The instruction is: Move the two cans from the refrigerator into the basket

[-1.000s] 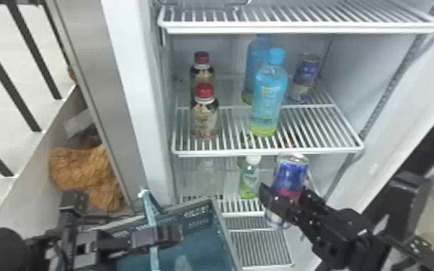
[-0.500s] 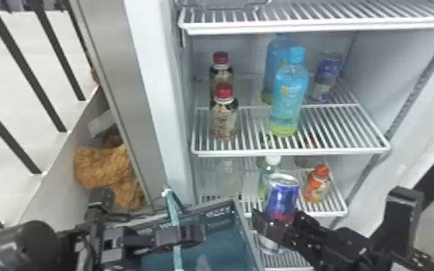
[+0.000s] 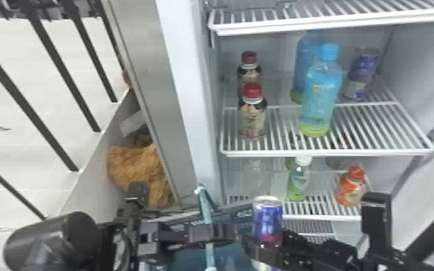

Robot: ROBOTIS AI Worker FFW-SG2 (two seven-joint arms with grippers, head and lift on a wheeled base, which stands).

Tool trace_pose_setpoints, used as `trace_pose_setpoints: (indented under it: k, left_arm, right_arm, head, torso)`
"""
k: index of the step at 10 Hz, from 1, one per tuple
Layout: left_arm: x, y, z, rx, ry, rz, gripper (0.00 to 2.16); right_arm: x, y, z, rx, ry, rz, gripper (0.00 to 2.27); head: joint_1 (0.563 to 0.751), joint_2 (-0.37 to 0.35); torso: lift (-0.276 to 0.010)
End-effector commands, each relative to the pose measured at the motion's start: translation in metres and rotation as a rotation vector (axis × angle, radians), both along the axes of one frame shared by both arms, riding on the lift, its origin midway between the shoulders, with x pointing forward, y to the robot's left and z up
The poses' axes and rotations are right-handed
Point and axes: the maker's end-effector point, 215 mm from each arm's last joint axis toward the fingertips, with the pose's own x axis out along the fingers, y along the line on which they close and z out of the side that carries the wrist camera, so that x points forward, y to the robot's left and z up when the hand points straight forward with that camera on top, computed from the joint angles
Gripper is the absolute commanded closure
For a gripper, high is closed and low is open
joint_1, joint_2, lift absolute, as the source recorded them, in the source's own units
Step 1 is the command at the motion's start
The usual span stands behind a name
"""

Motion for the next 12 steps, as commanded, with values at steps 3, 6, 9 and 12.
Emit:
trace_pose_setpoints:
  k: [3,6,9,12]
  left_arm:
    - [0.000,0.000,0.000,-0.004,0.001,0.001,1.19]
    - [-0.001,0.001,0.000,-0.007,0.003,0.005,1.19]
    - [-0.001,0.001,0.000,-0.010,0.004,0.007,1.19]
    - [-0.001,0.001,0.000,-0.010,0.004,0.009,1.19]
  right_arm:
    - [-0.006,-0.002,-0.024,-0.056,0.069,0.039,0.60]
    - [0.009,0.000,-0.004,0.040,-0.004,0.003,0.12]
    - [0.041,-0.045,0.047,0.022,-0.196,-0.154,0.16]
    - [0.067,-0.117,0.115,-0.031,-0.415,-0.400,0.16]
  head:
    - [0.695,0.158]
    - [0.695,0.160]
    - [0.695,0.135]
    - [0.695,0.018]
  torso:
    - [-0.025]
    - [-0.025]
    - [-0.025]
    - [-0.025]
